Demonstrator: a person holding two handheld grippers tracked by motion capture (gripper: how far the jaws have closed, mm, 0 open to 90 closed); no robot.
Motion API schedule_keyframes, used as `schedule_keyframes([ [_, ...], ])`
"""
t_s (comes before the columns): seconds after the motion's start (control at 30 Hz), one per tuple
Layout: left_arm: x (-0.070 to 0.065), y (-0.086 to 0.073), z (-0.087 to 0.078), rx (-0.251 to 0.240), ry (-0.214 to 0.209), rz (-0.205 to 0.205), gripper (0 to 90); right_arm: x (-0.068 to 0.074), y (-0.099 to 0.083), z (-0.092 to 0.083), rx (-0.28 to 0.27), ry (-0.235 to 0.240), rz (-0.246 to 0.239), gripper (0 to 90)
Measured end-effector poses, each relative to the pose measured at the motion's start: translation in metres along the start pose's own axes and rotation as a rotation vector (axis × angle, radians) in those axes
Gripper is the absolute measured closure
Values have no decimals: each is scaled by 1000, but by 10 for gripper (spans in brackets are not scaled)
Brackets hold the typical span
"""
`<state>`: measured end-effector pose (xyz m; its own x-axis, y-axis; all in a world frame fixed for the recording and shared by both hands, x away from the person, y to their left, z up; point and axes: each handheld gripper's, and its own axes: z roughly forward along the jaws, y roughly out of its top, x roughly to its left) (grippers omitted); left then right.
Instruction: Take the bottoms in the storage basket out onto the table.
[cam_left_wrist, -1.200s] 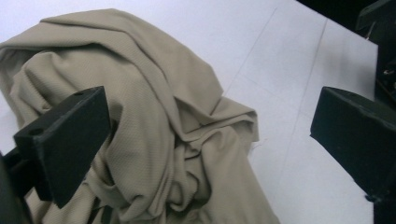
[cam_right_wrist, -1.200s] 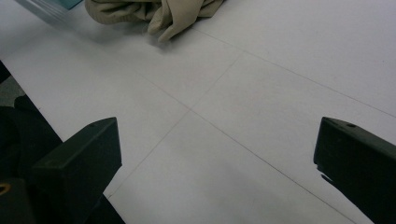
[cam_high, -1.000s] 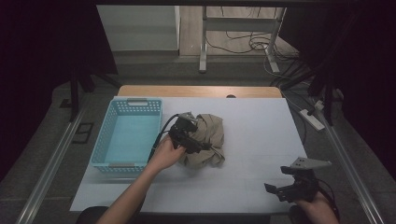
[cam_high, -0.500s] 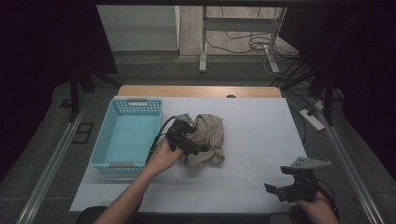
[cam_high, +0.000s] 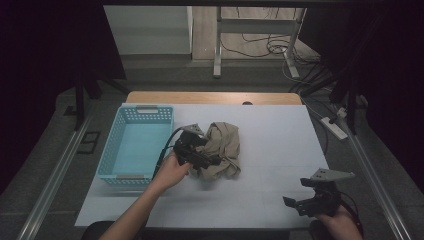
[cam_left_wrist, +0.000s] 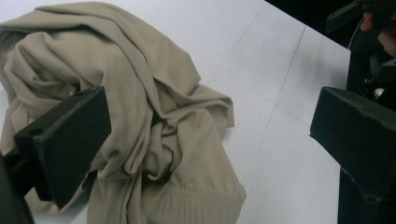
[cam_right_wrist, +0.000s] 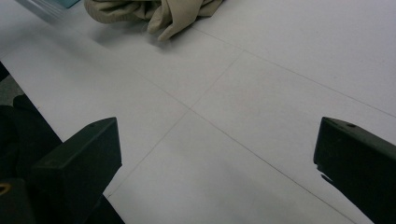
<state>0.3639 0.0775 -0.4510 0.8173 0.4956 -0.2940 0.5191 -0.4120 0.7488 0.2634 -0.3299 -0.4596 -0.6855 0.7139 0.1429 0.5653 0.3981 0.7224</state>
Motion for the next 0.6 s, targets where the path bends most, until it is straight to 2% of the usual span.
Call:
schedule_keyframes([
  [0.33, -4, -6, -6, -3, -10, 3, 0, 0, 0, 0, -1, -1, 1, 10],
  [0.6, -7, -15, -11, -8, -25, -13, 0, 0, 0, 0, 1, -2, 2, 10],
])
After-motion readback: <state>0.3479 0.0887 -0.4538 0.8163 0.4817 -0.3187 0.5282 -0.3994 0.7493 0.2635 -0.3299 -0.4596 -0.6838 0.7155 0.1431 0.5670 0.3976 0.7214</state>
